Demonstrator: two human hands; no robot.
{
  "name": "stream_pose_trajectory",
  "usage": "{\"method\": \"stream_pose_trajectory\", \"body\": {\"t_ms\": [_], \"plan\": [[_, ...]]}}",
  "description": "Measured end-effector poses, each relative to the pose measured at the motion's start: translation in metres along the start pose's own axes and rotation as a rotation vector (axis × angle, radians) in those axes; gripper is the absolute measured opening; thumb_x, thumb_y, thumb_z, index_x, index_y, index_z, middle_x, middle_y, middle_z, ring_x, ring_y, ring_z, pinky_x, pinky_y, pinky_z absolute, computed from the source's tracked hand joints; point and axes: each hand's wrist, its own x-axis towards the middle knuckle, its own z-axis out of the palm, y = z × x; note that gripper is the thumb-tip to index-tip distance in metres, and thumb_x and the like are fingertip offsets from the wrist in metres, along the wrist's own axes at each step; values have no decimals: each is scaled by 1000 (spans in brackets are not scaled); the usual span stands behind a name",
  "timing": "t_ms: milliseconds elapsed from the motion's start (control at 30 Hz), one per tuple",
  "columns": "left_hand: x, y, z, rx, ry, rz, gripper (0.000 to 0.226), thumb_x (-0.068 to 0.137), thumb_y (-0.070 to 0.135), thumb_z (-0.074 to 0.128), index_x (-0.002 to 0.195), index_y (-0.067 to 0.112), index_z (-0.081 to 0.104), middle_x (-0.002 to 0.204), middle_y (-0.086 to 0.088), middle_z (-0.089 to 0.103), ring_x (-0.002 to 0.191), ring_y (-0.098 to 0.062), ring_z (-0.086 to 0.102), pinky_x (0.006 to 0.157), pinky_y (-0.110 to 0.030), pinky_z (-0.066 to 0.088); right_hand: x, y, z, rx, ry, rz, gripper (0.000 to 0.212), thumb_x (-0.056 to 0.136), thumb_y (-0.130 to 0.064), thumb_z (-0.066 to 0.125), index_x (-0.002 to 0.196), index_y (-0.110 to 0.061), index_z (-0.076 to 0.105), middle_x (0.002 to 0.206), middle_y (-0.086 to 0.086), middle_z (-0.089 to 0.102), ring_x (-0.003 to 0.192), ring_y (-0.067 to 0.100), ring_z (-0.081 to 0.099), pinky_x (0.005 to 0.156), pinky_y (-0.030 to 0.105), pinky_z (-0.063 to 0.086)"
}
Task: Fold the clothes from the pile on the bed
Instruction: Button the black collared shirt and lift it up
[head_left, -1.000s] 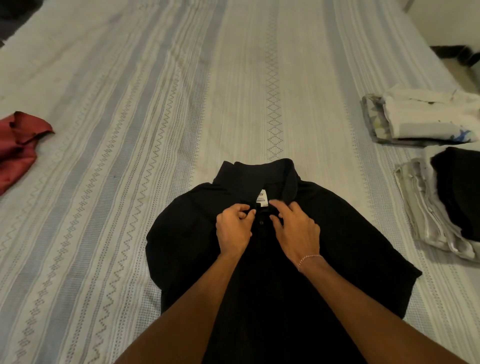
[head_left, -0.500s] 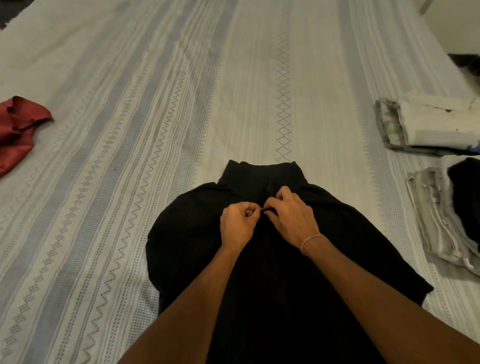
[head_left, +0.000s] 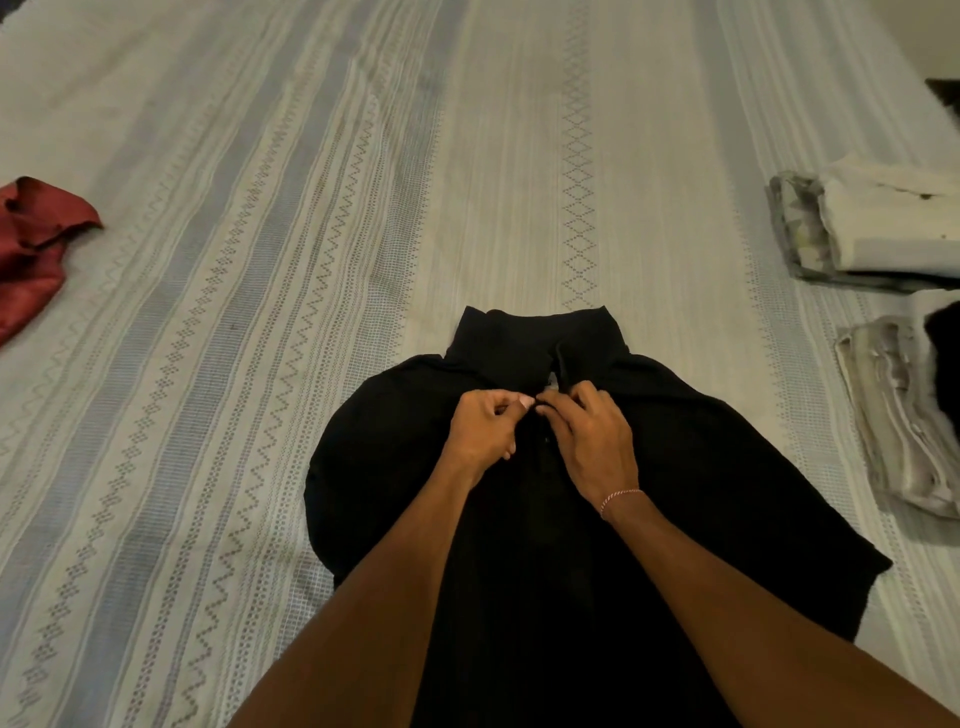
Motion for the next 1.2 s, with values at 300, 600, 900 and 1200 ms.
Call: {"method": "stream_pose_trajectory", "body": {"t_ms": [300,600,900,1200], "plan": [[0,-5,-1,-49,-38,45,14,89,18,76,103,16,72,63,0,63,48,-11,55,47,-24,48,16,8,-12,368,-208,212,13,91,-25,72,104,-29,74,91,-13,59,80,3,58,73,12,47],[0,-8,5,-7,39,76,6,93,19,72,99,19,71,64,1,65,47,-13,56,46,-25,48,35,15,-26,531,-443,326,10,91,-26,72,101,-26,75,97,-4,62,78,6,57,74,11,45],[-2,-9,9,-12,114,98,9,90,21,75,96,18,69,64,1,65,45,-13,57,45,-24,46,46,16,-37,572,-662,365,15,101,-30,57,106,-24,70,113,-1,59,105,9,57,84,14,38],[0,-10,12,18,159,75,16,84,23,81,88,15,68,66,-2,69,44,-14,57,43,-23,45,46,16,-36,436,-685,274,12,106,-26,49,104,-24,61,108,-3,53,95,5,53,83,16,39]]}}
